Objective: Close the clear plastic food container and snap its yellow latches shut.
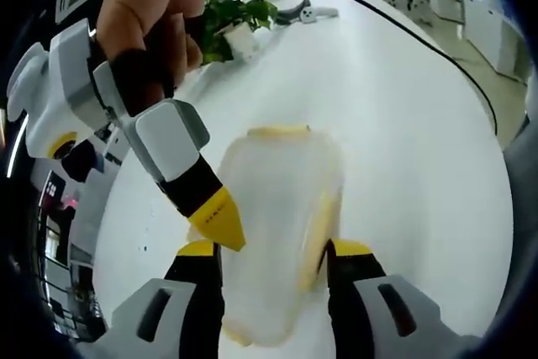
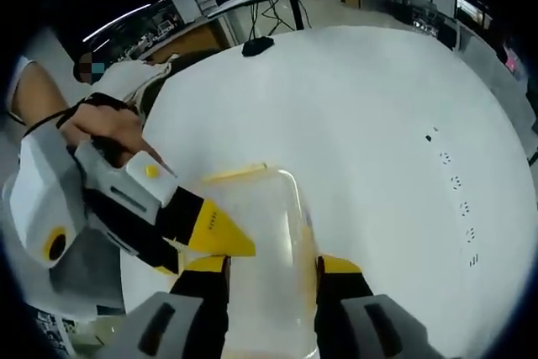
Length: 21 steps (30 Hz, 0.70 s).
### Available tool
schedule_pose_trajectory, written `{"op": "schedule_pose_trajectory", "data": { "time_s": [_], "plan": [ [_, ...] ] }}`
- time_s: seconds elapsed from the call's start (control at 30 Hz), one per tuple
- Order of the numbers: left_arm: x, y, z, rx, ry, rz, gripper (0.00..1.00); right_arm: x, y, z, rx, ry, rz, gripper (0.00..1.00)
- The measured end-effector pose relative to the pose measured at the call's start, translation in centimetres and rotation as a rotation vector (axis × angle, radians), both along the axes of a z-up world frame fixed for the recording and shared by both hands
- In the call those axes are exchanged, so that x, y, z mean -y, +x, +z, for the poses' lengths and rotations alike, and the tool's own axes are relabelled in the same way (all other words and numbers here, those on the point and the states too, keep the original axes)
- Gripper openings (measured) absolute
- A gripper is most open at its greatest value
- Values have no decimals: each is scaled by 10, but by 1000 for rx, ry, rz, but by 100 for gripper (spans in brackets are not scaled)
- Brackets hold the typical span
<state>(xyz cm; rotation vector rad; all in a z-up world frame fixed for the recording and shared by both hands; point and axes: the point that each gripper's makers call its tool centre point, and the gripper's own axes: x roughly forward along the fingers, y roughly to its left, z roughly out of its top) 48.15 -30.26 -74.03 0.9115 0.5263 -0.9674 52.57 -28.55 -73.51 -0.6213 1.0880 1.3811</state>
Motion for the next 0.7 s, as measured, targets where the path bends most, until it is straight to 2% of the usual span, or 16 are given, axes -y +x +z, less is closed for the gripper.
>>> {"op": "schedule_pose_trajectory", "data": {
  "time_s": [0.1, 0.13, 0.2, 0.23, 0.3, 0.43, 0.5, 0.7],
  "plan": [
    [0, 1, 1, 3, 4, -4, 47, 0, 2, 1, 19, -2, 11, 38],
    [0, 0, 1, 3, 9, -10, 47, 0, 4, 2, 47, -5, 8, 40],
    [2, -2, 2, -16, -8, -13, 51, 1, 4, 3, 49, -6, 5, 41],
    [3, -3, 3, -45, -38, 4, 52, 1, 4, 6, 57, 9, 4, 41],
    [1, -3, 4, -36, -27, -8, 52, 3, 4, 9, 72, 9, -1, 43],
    [6, -6, 10, -56, -65, -36, 58, 5, 8, 15, 104, 18, -8, 43],
    [7, -4, 11, -57, -65, -40, 62, 5, 8, 17, 111, 23, -18, 46],
    [2, -2, 17, -82, -75, -23, 66, 7, 3, 17, 121, 19, -18, 48]
  ]
}}
